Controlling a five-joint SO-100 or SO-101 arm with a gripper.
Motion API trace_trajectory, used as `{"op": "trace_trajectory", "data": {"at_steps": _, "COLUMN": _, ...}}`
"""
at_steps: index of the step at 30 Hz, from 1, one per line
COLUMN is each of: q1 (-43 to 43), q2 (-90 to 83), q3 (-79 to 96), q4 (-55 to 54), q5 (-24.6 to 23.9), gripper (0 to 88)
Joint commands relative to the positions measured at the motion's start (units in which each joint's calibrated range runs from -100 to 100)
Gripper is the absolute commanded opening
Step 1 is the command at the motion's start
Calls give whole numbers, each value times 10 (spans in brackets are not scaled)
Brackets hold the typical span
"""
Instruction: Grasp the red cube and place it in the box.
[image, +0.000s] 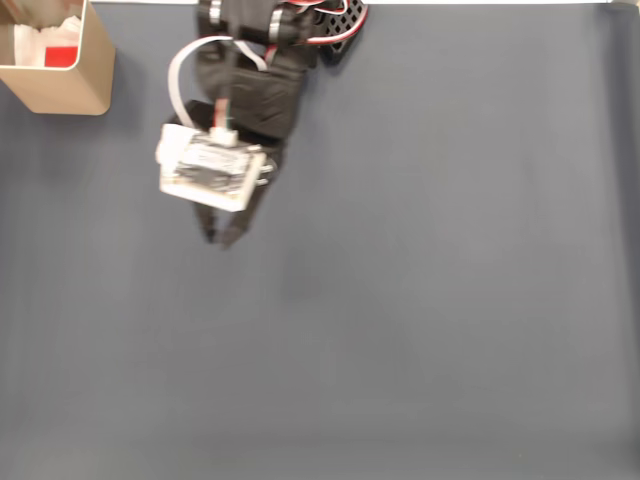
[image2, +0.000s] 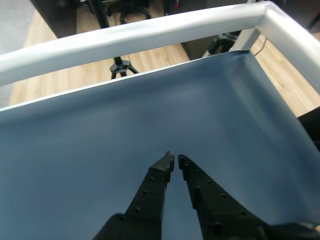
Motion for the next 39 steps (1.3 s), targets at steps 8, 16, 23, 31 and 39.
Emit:
{"op": "trace_trajectory", "data": {"at_steps": 8, "q1": -93, "q2": -174, "q3": 229, "q4": -66, "q5": 11, "gripper": 0}}
{"op": "trace_trajectory", "data": {"at_steps": 16, "q1": -109, "q2": -306, "q3": 382, "q4": -61, "q5": 15, "gripper": 0}}
{"op": "trace_trajectory", "data": {"at_steps": 23, "q1": -122, "q2": -396, "q3": 467, "q4": -36, "q5": 18, "gripper": 0}}
{"op": "trace_trajectory", "data": {"at_steps": 31, "q1": -139, "q2": -487, "q3": 514, "q4": 39, "q5": 6, "gripper": 0}}
{"op": "trace_trajectory", "data": {"at_steps": 39, "q1": -136, "q2": -555, "q3": 539, "q4": 117, "q5": 4, "gripper": 0}}
